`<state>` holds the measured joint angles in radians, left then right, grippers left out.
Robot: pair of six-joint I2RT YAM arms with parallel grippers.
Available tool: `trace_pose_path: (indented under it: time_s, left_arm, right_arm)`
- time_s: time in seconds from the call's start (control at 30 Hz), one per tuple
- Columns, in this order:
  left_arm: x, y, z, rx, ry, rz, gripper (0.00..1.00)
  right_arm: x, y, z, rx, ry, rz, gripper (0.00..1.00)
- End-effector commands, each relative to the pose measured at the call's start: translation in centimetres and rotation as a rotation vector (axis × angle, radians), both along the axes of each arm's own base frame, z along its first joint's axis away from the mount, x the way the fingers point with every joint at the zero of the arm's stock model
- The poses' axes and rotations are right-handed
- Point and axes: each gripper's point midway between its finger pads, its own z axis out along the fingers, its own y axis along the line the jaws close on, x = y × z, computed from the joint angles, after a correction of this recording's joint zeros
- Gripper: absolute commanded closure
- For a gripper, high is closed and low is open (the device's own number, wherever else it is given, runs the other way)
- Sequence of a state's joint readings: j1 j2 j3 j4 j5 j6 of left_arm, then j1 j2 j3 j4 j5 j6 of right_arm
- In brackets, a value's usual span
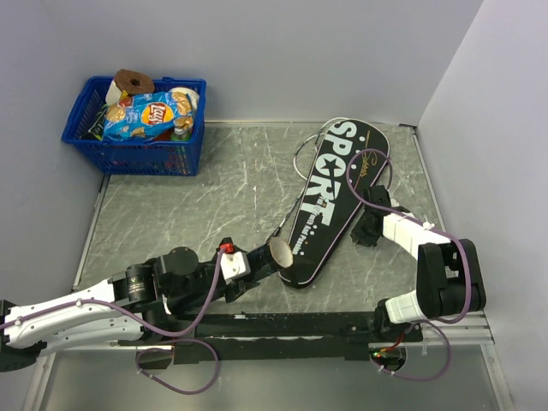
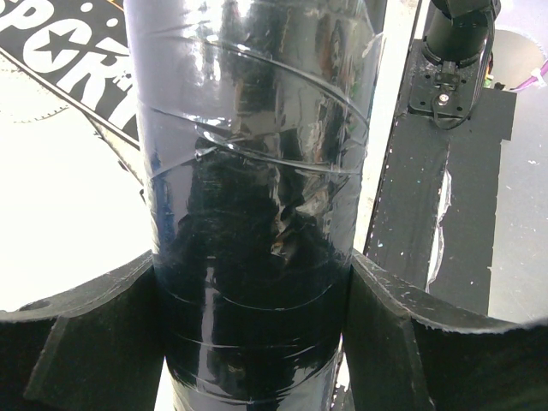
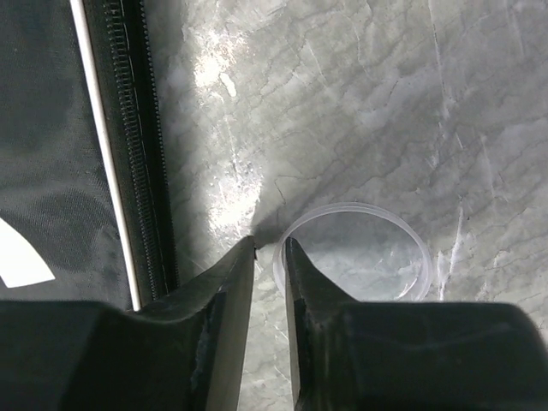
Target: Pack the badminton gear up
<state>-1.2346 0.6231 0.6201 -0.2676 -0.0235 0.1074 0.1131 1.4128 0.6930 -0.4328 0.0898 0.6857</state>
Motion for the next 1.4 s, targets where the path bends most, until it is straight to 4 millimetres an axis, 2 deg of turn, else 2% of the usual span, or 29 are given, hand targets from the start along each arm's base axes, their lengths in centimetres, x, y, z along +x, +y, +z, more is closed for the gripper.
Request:
trace_pose_path:
  time_s: [0.0,0.1,0.47,0.67,0.83,0.87,1.07,1.37]
  left_arm:
    - [0.0,-0.4,3.4,-0.094,-0.019,0.002,0.99]
    - [0.0,-0.4,3.3,-0.092,-0.019,0.002,0.99]
    - [0.1,-0.4,3.3,-0.091,-0.016,0.006,0.99]
    - [0.1,-0.6,2.9,-0.077,-0.01,0.003,0.99]
    - [0.1,-1.2,2.0,-0.046,0.003,-0.007,0.99]
    - [0.1,-1.3,1.8,-0.039,0.007,-0.008,0.99]
    - [0.2,-1.9,0.7,-0.006,0.022,-0.013,0.99]
    - [-0.1,-2.8,-0.3,0.023,0.045,-0.038,0.99]
  right_arm:
    - [0.1,-0.5,-0.8,-0.015,0.002,-0.008,0.76]
    - [0.0,-0.4,-1.0,-0.011,0.009,-0.003,0.85]
    - [0.0,-0.2,-0.7,0.0,0.0,0.001,1.0]
    - [0.1,0.0,1.7,0.01,-0.06,0.02,1.0]
    - [0.2,1.1,5.3,0.069,-0.166,0.076,1.0]
    - [0.2,1.9,6.0,0.1,-0.183,0.103,1.0]
    - [-0.9,3.6,10.8,0.162,-0.309,0.209,1.0]
    - [-4.3,10.1,21.0,0.395,-0.596,0.551,0.97]
